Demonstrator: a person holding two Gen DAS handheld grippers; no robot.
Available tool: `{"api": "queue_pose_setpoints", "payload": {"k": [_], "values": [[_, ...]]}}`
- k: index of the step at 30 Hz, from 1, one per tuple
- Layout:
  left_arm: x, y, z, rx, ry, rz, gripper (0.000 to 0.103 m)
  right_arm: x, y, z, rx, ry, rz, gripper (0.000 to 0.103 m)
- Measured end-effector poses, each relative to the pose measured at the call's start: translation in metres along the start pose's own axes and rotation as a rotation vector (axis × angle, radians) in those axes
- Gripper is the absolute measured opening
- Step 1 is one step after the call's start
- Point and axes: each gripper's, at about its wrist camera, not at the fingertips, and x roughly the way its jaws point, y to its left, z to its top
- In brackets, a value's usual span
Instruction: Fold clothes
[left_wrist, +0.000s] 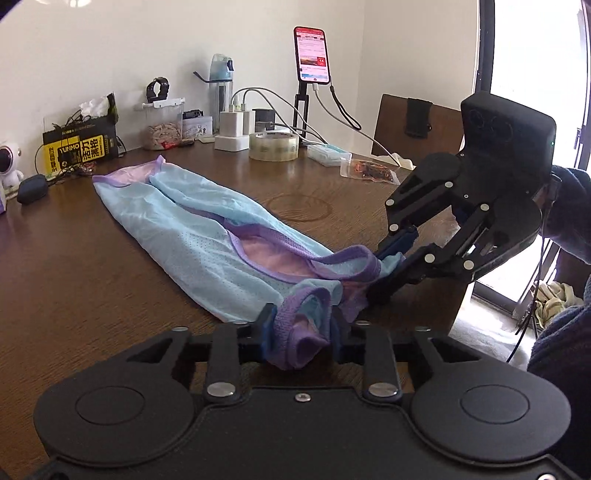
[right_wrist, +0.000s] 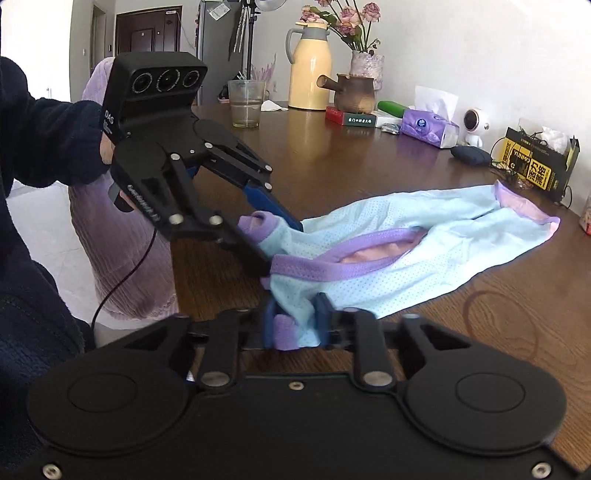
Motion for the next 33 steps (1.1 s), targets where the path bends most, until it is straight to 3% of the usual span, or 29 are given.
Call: {"api": "queue_pose_setpoints", "payload": {"k": [7, 11, 14, 17, 18, 19, 21, 22, 27, 29, 31, 33], "values": [[0.017, 0.026, 0.041, 0.031, -0.053, 0.023, 0.012, 0.001, -0.038, 0.035, -0.046, -0.025, -0.104, 0.015], [0.044, 0.071, 0.072, -0.153, -0.089, 0.132, 0.012, 0.028, -0.077, 0.063, -0.077, -0.003, -0.132, 0.015], [0.072, 0.101, 0.085, -0.267, -0.067, 0.129, 0.013, 0.057, -0.107, 0.075, -0.082, 0.040, -0.191, 0.015], [0.106, 0.118, 0.096, -0.289, -0.010, 0.147, 0.015, 0.088, -0.131, 0.083, -0.068, 0.109, -0.221, 0.020], [0.114, 0.123, 0.097, -0.301, 0.006, 0.153, 0.029, 0.096, -0.137, 0.084, -0.066, 0.128, -0.230, 0.025], [0.121, 0.127, 0.098, -0.315, 0.021, 0.160, 0.052, 0.101, -0.140, 0.083, -0.067, 0.145, -0.236, 0.036], [0.129, 0.134, 0.096, -0.354, 0.041, 0.187, 0.063, 0.110, -0.146, 0.080, -0.069, 0.176, -0.252, 0.043], [0.129, 0.135, 0.096, -0.357, 0.034, 0.196, 0.063, 0.110, -0.147, 0.079, -0.075, 0.177, -0.276, 0.045], [0.073, 0.117, 0.098, -0.266, -0.087, 0.217, 0.066, 0.073, -0.145, 0.077, -0.034, 0.079, -0.350, 0.048], [0.052, 0.096, 0.092, -0.122, -0.113, 0.167, 0.074, 0.042, -0.122, 0.072, -0.091, -0.009, -0.308, 0.071], [0.037, 0.070, 0.082, 0.065, -0.121, 0.117, 0.077, 0.031, -0.099, 0.063, -0.196, -0.048, -0.240, 0.075], [0.045, 0.049, 0.072, 0.193, -0.065, 0.100, 0.077, 0.040, -0.076, 0.054, -0.330, -0.002, -0.216, 0.075]]}}
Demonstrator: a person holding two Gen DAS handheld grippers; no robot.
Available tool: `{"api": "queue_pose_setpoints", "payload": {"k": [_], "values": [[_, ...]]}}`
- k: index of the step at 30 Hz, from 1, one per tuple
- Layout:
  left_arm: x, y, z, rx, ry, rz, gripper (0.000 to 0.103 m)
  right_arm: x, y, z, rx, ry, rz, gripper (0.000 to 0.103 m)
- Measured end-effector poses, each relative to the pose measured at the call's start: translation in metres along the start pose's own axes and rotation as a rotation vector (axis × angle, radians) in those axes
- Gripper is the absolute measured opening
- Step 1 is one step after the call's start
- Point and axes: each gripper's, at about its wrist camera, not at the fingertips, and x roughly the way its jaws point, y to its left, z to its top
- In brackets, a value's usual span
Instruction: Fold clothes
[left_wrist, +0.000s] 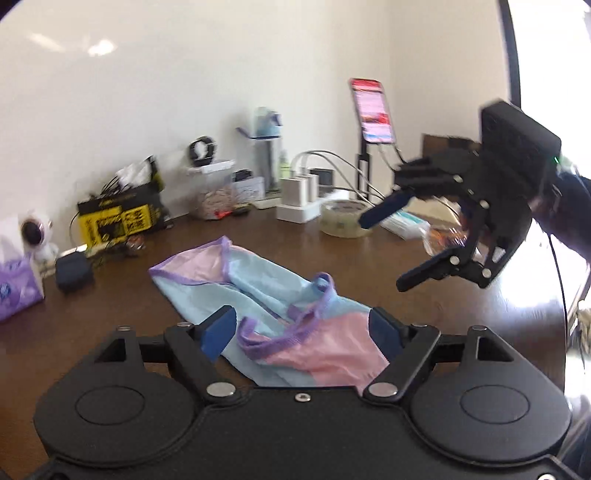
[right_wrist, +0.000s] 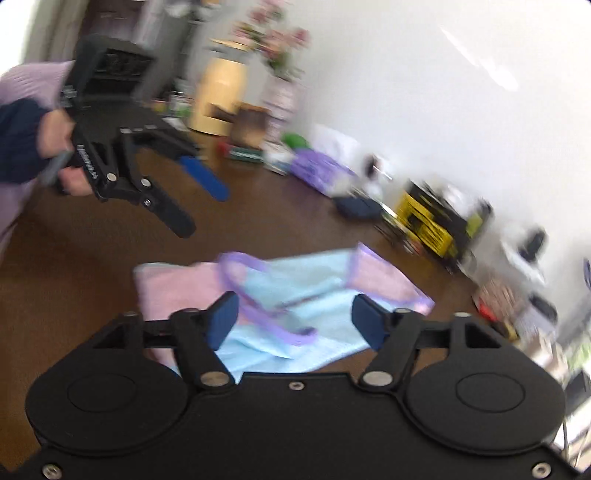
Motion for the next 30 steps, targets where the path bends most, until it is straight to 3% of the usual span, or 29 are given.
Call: {"api": "queue_pose_setpoints", "payload": {"k": [2, 7, 8, 10, 13, 17, 20, 22, 25, 30], "values": [[0.009, -0.014, -0.004, 0.077, 0.047, -0.002, 0.077, 0.008, 0.026, -0.002, -0.149, 0.042, 0.024, 0.075], [0.027, -0.024, -0.010, 0.159, 0.119, 0.028, 0.077, 0.030, 0.044, -0.004, -0.218, 0.106, 0.047, 0.070], [0.027, -0.025, -0.010, 0.173, 0.117, 0.031, 0.077, 0.035, 0.045, -0.004, -0.226, 0.118, 0.043, 0.065], [0.027, -0.027, -0.010, 0.203, 0.109, 0.031, 0.077, 0.039, 0.046, -0.005, -0.219, 0.137, 0.034, 0.041], [0.031, -0.036, -0.011, 0.278, 0.116, 0.038, 0.077, 0.040, 0.050, -0.008, -0.216, 0.152, 0.012, 0.023], [0.039, -0.056, -0.015, 0.429, 0.124, 0.068, 0.076, 0.026, 0.062, -0.009, -0.217, 0.121, -0.022, 0.020], [0.045, -0.060, -0.013, 0.449, 0.139, 0.085, 0.058, 0.013, 0.069, -0.012, -0.202, 0.106, -0.033, 0.019], [0.046, -0.060, -0.011, 0.433, 0.156, 0.062, 0.025, 0.007, 0.070, -0.012, -0.186, 0.104, -0.030, 0.019], [0.033, -0.065, -0.009, 0.389, 0.158, 0.003, 0.015, -0.008, 0.073, -0.011, -0.143, 0.083, -0.014, 0.019], [-0.014, -0.090, -0.014, 0.336, 0.176, -0.148, 0.014, -0.055, 0.099, -0.011, -0.089, 0.042, 0.070, 0.019]]}}
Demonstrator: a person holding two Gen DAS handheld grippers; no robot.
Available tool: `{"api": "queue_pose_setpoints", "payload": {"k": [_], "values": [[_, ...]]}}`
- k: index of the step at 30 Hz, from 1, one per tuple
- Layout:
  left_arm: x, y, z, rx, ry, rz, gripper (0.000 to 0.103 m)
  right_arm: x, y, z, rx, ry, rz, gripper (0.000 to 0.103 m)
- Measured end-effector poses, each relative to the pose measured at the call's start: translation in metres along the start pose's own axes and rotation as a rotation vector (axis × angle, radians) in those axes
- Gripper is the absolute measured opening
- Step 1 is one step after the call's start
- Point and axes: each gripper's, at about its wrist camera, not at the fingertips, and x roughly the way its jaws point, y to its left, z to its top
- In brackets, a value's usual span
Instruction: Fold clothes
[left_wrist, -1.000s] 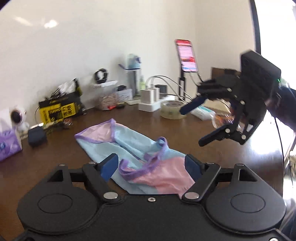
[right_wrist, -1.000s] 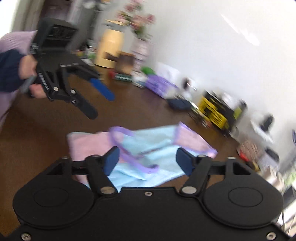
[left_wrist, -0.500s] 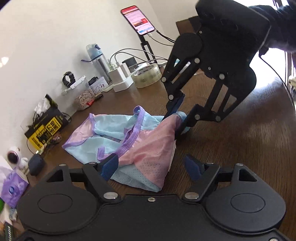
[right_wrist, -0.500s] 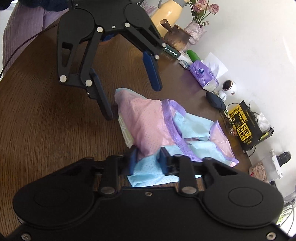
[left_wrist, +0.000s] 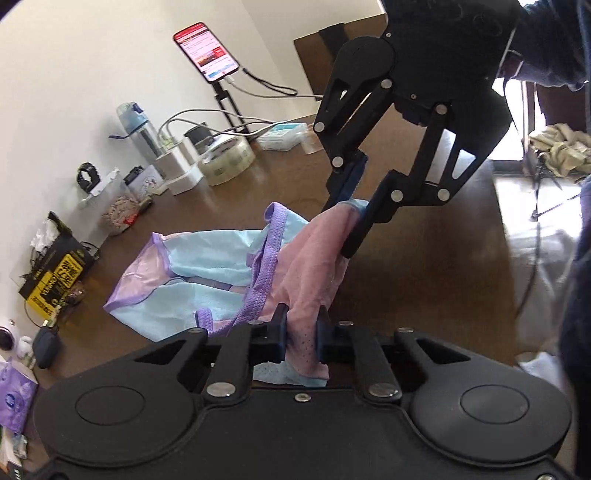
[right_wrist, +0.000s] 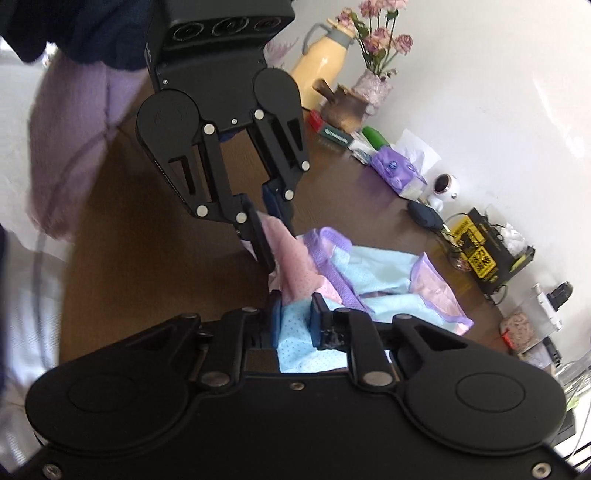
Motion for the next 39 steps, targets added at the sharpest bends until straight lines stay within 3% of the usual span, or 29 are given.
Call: {"api": "queue_pose_setpoints", "payload": {"k": [4, 10, 14, 16, 18, 19, 21, 26, 33, 39], "values": [[-0.012, -0.024, -0.011, -0.085, -0.009, -0.063, 0.014, -0.016, 0.034, -0.008, -0.012, -0.003, 0.020, 0.034], [-0.024, -0.041, -0.017, -0.120, -0.037, -0.063, 0.013, -0.023, 0.072, -0.018, -0.166, -0.014, -0.076, 0.041], [-0.030, -0.043, -0.015, -0.108, -0.037, -0.069, 0.013, -0.022, 0.078, -0.020, -0.247, -0.019, -0.126, 0.059], [-0.032, -0.041, -0.012, -0.097, -0.034, -0.073, 0.013, -0.019, 0.078, -0.019, -0.267, -0.030, -0.126, 0.058], [-0.033, -0.038, -0.010, -0.089, -0.029, -0.084, 0.013, -0.015, 0.074, -0.016, -0.255, -0.028, -0.112, 0.045], [-0.034, -0.036, -0.008, -0.084, -0.025, -0.090, 0.013, -0.015, 0.069, -0.013, -0.232, -0.026, -0.087, 0.033], [-0.034, -0.028, -0.003, -0.086, 0.005, -0.122, 0.013, -0.014, 0.058, -0.008, -0.180, -0.021, -0.034, 0.024], [-0.039, 0.018, 0.015, -0.111, 0.012, -0.213, 0.013, -0.027, -0.005, 0.005, 0.101, -0.048, 0.167, 0.023], [-0.010, 0.102, 0.019, -0.238, 0.033, -0.370, 0.013, 0.009, -0.129, -0.004, 0.518, -0.020, 0.457, 0.023], [0.033, 0.158, -0.004, -0.420, 0.067, -0.379, 0.013, 0.051, -0.201, -0.032, 0.775, -0.031, 0.561, 0.023]]}}
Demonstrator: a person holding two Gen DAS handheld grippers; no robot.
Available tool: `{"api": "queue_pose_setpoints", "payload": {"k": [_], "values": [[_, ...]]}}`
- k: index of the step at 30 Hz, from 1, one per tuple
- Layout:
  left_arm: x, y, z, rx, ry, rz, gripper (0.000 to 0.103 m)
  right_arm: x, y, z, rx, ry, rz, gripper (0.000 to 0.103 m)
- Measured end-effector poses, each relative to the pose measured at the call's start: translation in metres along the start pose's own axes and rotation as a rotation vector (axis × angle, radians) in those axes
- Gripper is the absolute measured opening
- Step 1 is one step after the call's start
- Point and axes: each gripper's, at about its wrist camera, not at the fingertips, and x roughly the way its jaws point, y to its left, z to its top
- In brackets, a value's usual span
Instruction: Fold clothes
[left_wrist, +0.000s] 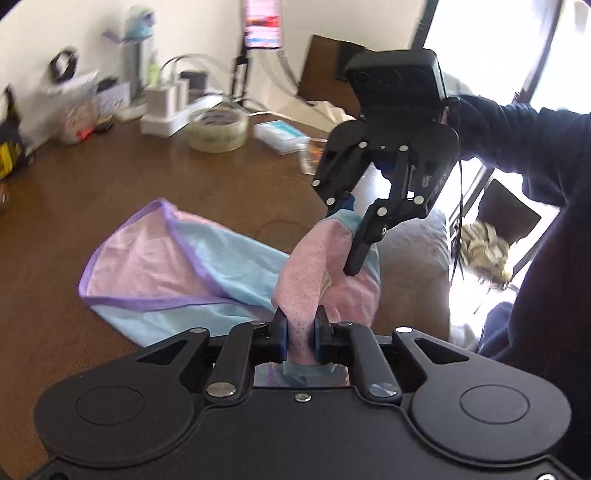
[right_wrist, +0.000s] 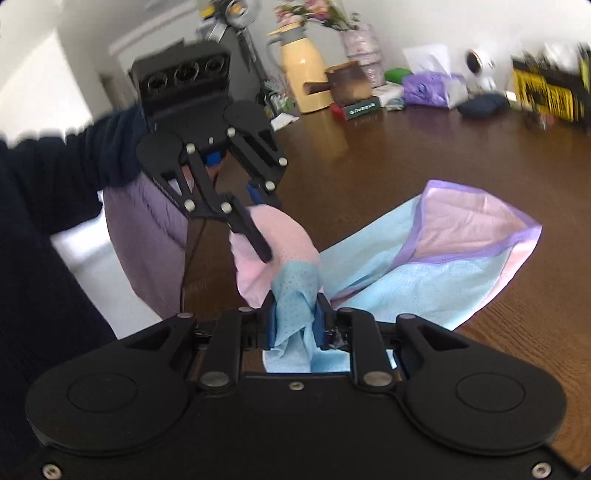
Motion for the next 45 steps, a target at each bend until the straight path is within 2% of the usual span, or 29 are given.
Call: {"api": "queue_pose_setpoints", "payload": {"k": [3, 6, 8, 10, 12, 15, 18, 19, 22, 24, 26, 27, 28, 30, 31, 32, 34, 38, 41, 42, 43, 45], "values": [[0.007, 0.027, 0.004, -0.059, -0.009, -0.002, 0.013, 0.004, -0.032, 0.006, 0.075, 0.004, 0.014, 0.023], [0.015, 0.049, 0.005, -0.121, -0.005, -0.017, 0.017, 0.012, -0.044, 0.003, 0.097, 0.010, 0.012, 0.023], [0.019, 0.058, 0.004, -0.154, 0.002, -0.008, 0.028, 0.015, -0.050, 0.000, 0.101, 0.016, -0.027, 0.027], [0.018, 0.063, 0.001, -0.172, -0.021, 0.033, 0.063, 0.012, -0.054, 0.001, 0.092, 0.005, -0.084, 0.032], [0.014, 0.064, -0.002, -0.190, -0.066, 0.116, 0.073, 0.008, -0.059, 0.005, 0.086, -0.016, -0.131, 0.035], [0.003, 0.066, -0.003, -0.203, -0.128, 0.223, 0.075, -0.007, -0.060, 0.008, 0.072, -0.059, -0.231, 0.038], [-0.009, 0.063, -0.006, -0.253, -0.161, 0.294, 0.075, -0.013, -0.045, 0.010, 0.046, -0.104, -0.282, 0.040], [-0.014, 0.060, -0.009, -0.259, -0.175, 0.302, 0.075, -0.011, -0.039, 0.010, 0.029, -0.098, -0.293, 0.045], [-0.022, 0.046, -0.021, -0.287, -0.220, 0.281, 0.075, 0.004, -0.027, 0.009, 0.034, -0.040, -0.342, 0.047], [-0.022, 0.036, -0.030, -0.327, -0.235, 0.264, 0.075, 0.006, -0.029, 0.003, 0.109, -0.027, -0.317, 0.047], [-0.016, 0.026, -0.038, -0.358, -0.245, 0.276, 0.074, 0.006, -0.031, -0.002, 0.166, -0.051, -0.289, 0.047], [-0.011, 0.023, -0.040, -0.368, -0.249, 0.285, 0.066, 0.006, -0.033, -0.006, 0.202, -0.067, -0.275, 0.047], [-0.006, 0.021, -0.042, -0.387, -0.244, 0.294, 0.048, 0.008, -0.037, -0.010, 0.255, -0.081, -0.275, 0.046], [0.005, 0.020, -0.043, -0.427, -0.228, 0.312, 0.029, 0.010, -0.041, -0.016, 0.311, -0.099, -0.259, 0.041], [0.011, 0.020, -0.043, -0.438, -0.219, 0.318, 0.027, 0.011, -0.041, -0.017, 0.319, -0.111, -0.255, 0.027], [0.014, 0.020, -0.043, -0.447, -0.220, 0.324, 0.026, 0.010, -0.038, -0.019, 0.329, -0.130, -0.260, 0.017], [0.017, 0.021, -0.042, -0.469, -0.239, 0.332, 0.020, 0.006, -0.033, -0.022, 0.323, -0.164, -0.278, 0.011], [0.015, 0.021, -0.039, -0.507, -0.288, 0.346, 0.020, -0.007, -0.015, -0.031, 0.295, -0.231, -0.329, 0.011], [0.018, 0.023, -0.039, -0.524, -0.300, 0.353, 0.022, -0.006, -0.008, -0.037, 0.288, -0.229, -0.381, 0.011], [0.021, 0.020, -0.038, -0.511, -0.295, 0.371, 0.029, -0.005, -0.006, -0.039, 0.286, -0.223, -0.400, 0.011], [0.023, 0.017, -0.037, -0.495, -0.289, 0.397, 0.043, -0.001, -0.005, -0.042, 0.290, -0.210, -0.415, 0.012], [0.026, 0.008, -0.036, -0.456, -0.284, 0.451, 0.056, 0.003, -0.002, -0.046, 0.275, -0.192, -0.458, 0.014]]}}
